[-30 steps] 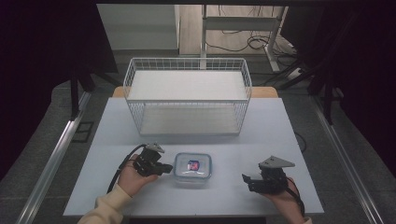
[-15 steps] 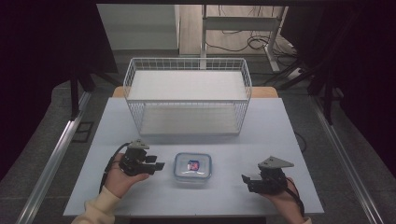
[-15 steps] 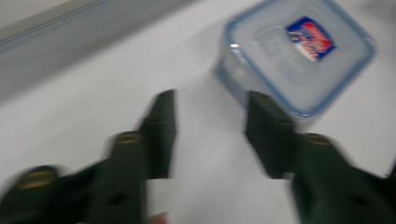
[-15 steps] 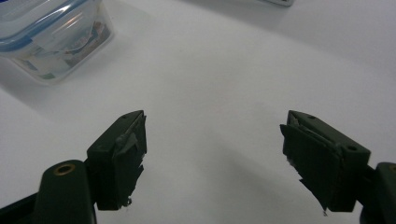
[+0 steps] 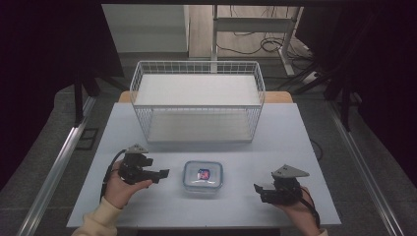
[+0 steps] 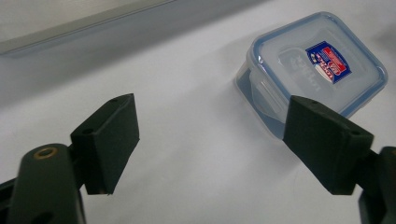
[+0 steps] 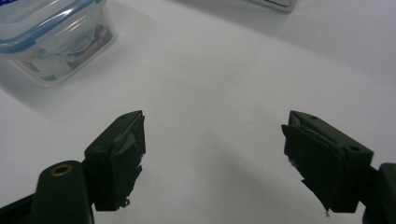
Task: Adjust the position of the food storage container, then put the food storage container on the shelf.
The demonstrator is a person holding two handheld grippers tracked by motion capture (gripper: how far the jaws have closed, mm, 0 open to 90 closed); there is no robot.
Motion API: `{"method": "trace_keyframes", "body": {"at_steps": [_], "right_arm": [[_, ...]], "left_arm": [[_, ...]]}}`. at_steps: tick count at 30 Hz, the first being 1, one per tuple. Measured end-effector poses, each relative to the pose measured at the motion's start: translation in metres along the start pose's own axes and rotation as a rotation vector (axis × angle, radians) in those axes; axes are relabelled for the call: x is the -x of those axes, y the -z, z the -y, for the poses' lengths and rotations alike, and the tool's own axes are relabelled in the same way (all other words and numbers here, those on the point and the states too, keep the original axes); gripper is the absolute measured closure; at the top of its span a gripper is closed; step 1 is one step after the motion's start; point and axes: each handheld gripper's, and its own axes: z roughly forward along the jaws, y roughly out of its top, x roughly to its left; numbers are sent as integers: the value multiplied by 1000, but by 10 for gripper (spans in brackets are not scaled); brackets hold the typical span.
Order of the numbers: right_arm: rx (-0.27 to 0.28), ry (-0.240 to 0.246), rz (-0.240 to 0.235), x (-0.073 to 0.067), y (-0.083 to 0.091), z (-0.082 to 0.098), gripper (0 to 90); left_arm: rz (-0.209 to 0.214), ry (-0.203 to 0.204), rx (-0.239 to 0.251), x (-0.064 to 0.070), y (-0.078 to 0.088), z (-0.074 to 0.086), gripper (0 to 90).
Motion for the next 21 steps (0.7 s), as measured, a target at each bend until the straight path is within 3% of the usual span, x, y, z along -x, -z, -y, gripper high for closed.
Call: {"method": "trace_keyframes", "body": {"at_steps": [5, 10, 14, 21], "right_arm": [[14, 11, -11, -1, 1, 0, 206], [28, 19, -32, -5, 1, -1, 201], [47, -5, -55, -6, 2, -2, 199], [66, -25, -104, -14, 2, -8, 196]], "left_arm": [[-3, 6, 2, 0, 0, 0, 144], [-4, 49, 37, 2, 3, -1, 106], [33, 73, 43, 1, 4, -2, 97], [66, 65, 33, 3, 0, -3, 103]]}}
